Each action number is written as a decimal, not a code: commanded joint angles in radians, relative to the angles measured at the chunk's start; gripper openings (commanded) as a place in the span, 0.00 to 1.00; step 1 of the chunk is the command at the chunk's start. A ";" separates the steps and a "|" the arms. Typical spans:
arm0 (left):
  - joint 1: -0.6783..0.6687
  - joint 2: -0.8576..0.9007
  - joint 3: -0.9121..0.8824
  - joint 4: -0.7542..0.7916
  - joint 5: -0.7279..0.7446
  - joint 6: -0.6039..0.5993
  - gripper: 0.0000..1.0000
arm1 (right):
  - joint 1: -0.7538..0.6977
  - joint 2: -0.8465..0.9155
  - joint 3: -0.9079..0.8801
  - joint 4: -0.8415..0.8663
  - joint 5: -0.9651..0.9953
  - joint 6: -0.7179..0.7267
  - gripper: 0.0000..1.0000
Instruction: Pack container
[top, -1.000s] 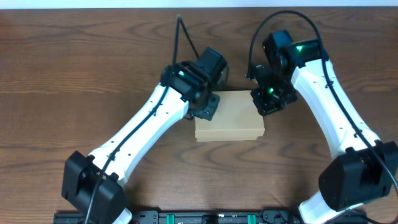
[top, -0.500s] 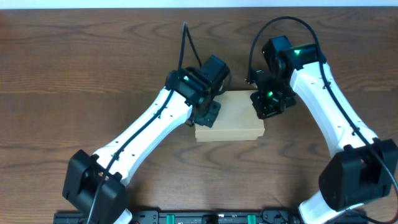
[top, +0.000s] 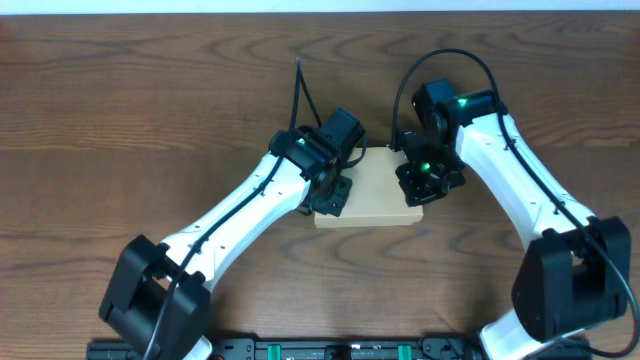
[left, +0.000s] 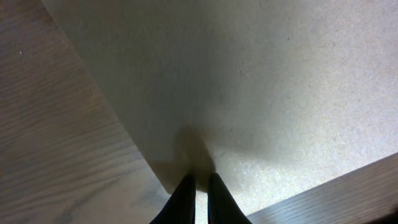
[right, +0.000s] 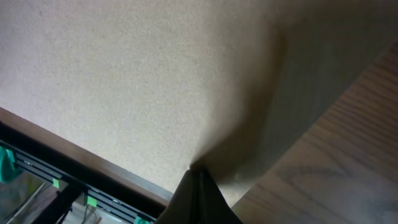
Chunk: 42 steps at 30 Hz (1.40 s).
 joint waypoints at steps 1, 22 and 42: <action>-0.004 0.010 -0.048 0.019 0.006 -0.012 0.09 | 0.008 0.006 -0.032 0.016 -0.026 0.017 0.02; 0.187 0.008 0.340 -0.125 -0.109 0.079 0.11 | -0.043 0.006 0.263 0.059 -0.065 0.017 0.01; 0.432 -0.048 0.473 -0.219 -0.334 0.078 0.95 | -0.184 -0.009 0.335 0.459 0.476 0.012 0.99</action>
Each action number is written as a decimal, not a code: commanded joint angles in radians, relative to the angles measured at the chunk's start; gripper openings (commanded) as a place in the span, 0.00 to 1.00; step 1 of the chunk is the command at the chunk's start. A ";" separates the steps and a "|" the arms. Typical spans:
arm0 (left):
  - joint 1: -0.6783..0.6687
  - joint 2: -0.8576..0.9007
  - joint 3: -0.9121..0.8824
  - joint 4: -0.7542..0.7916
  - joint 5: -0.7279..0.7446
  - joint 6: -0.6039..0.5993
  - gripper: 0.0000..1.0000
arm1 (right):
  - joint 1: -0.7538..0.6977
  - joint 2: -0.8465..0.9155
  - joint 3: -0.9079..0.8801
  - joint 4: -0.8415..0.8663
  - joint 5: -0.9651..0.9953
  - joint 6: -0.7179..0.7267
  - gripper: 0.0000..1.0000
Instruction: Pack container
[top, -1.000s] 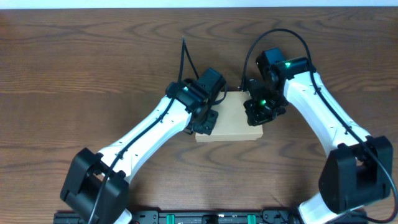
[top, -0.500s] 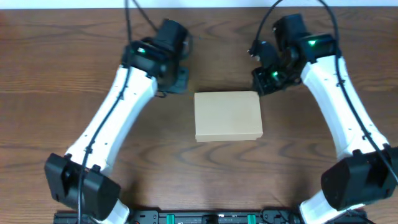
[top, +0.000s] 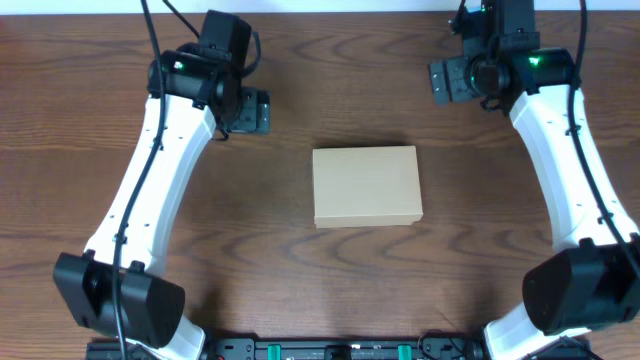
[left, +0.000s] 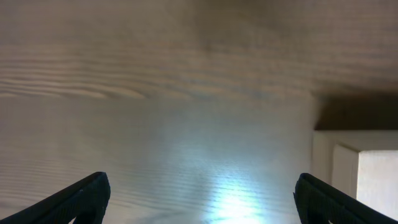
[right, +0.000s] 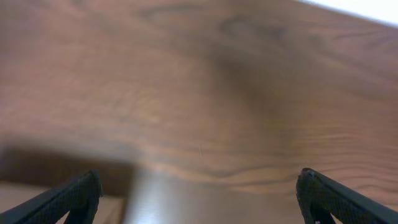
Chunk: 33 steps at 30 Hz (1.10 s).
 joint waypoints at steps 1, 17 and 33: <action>0.003 -0.072 0.090 0.003 -0.123 0.010 0.96 | -0.009 -0.020 0.016 0.045 0.149 0.000 0.99; 0.003 -0.298 0.180 -0.018 -0.158 0.010 0.95 | -0.008 -0.308 0.016 0.269 0.163 -0.003 0.99; 0.003 -0.298 0.179 -0.099 -0.154 0.010 0.95 | -0.008 -0.322 0.016 0.037 0.163 -0.003 0.99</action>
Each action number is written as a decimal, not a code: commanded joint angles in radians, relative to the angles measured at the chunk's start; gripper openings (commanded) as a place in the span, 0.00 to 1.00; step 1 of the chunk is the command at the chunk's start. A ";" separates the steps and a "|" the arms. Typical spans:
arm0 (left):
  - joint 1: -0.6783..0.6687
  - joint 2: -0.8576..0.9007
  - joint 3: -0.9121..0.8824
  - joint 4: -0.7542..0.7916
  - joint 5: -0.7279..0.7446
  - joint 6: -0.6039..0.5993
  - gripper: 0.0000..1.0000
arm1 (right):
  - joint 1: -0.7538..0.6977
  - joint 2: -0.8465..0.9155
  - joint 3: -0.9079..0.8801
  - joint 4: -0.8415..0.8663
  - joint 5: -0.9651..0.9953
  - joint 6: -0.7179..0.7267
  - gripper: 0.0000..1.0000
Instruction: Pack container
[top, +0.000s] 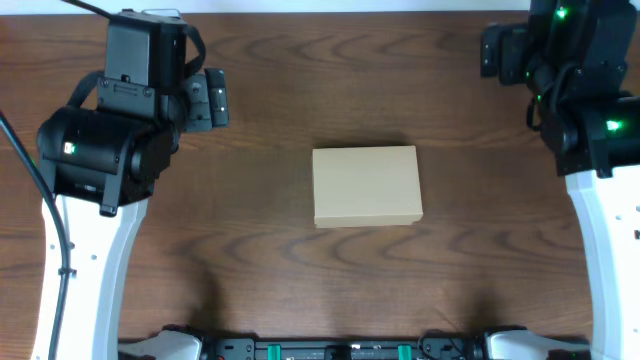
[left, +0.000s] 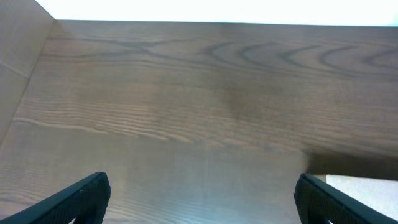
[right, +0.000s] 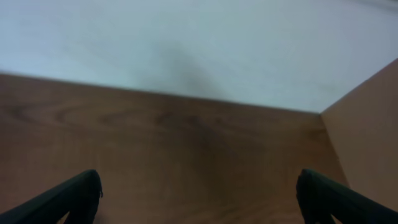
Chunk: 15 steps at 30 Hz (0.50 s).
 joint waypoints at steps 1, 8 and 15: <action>0.003 -0.004 0.009 -0.024 -0.014 0.006 0.96 | -0.008 0.002 0.010 -0.042 0.013 -0.001 0.99; 0.003 -0.004 0.009 -0.071 -0.024 0.007 0.95 | -0.008 0.002 0.010 -0.168 0.013 -0.001 0.99; 0.003 -0.004 0.009 -0.276 -0.092 0.007 0.95 | -0.008 0.002 0.010 -0.212 0.013 0.000 0.99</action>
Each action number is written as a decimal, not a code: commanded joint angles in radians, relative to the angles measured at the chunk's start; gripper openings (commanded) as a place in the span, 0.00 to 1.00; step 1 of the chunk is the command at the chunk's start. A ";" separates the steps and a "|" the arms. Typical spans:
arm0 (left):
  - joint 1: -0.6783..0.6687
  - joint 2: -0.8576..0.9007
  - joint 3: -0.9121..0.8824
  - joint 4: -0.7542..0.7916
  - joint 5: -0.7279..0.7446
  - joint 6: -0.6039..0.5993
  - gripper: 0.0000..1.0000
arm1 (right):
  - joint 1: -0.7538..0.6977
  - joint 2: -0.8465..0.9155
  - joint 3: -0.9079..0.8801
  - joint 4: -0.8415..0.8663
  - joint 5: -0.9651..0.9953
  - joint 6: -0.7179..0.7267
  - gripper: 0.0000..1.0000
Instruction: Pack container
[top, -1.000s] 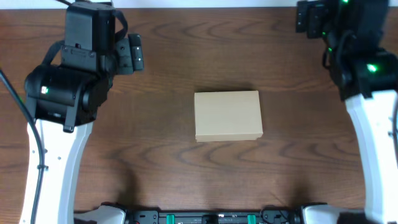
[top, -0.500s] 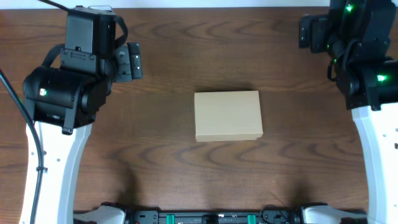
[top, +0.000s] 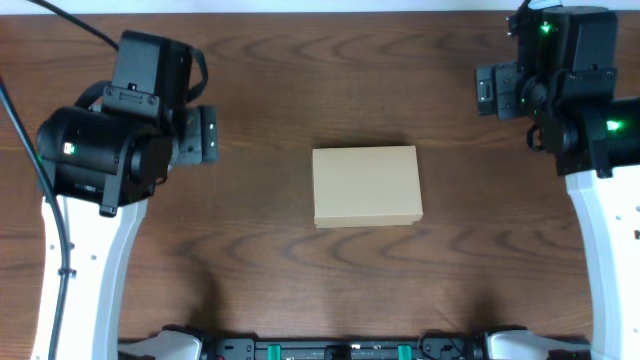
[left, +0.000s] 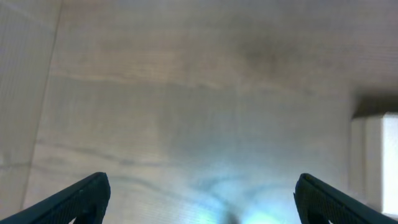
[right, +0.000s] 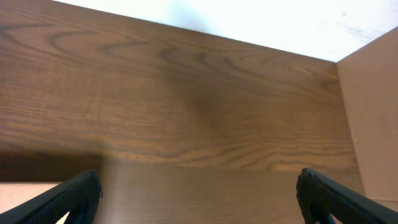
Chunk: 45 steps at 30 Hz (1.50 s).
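Note:
A closed, plain tan cardboard box (top: 366, 186) lies flat in the middle of the dark wooden table (top: 300, 290). My left gripper (left: 202, 199) hangs high over the table to the box's left, jaws wide open and empty; the box's edge (left: 376, 158) shows at the right of its view. Off the box's far right, my right gripper (right: 200, 198) is also high, open and empty, with a strip of the box (right: 28, 188) at its lower left. Neither gripper touches the box.
A tan side panel (right: 373, 124) stands along the table's right edge, and a paler panel (left: 25, 74) lines the left edge. A white wall (right: 249, 18) runs behind the table's far edge. The arms' bases sit at the near edge (top: 330, 350).
Both grippers have shifted a little toward the near side and now look more steeply down at the table. Both stay wide open and empty. The box has not moved.
First, both grippers were shut with their tips pressing on the box lid, left and right. Later they were open and apart from the box near the far corners. Then both were raised high beside the closed box, where they remain.

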 joint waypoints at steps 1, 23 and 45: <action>0.003 -0.005 0.009 -0.047 -0.047 0.003 0.95 | -0.008 0.002 0.010 -0.005 0.013 0.000 0.99; 0.079 -0.588 -0.126 0.502 -0.023 -0.050 0.95 | -0.008 0.002 0.010 -0.016 0.013 -0.001 0.99; 0.341 -1.365 -1.650 1.628 0.129 -0.186 0.95 | -0.008 0.002 0.010 -0.016 0.013 0.000 0.99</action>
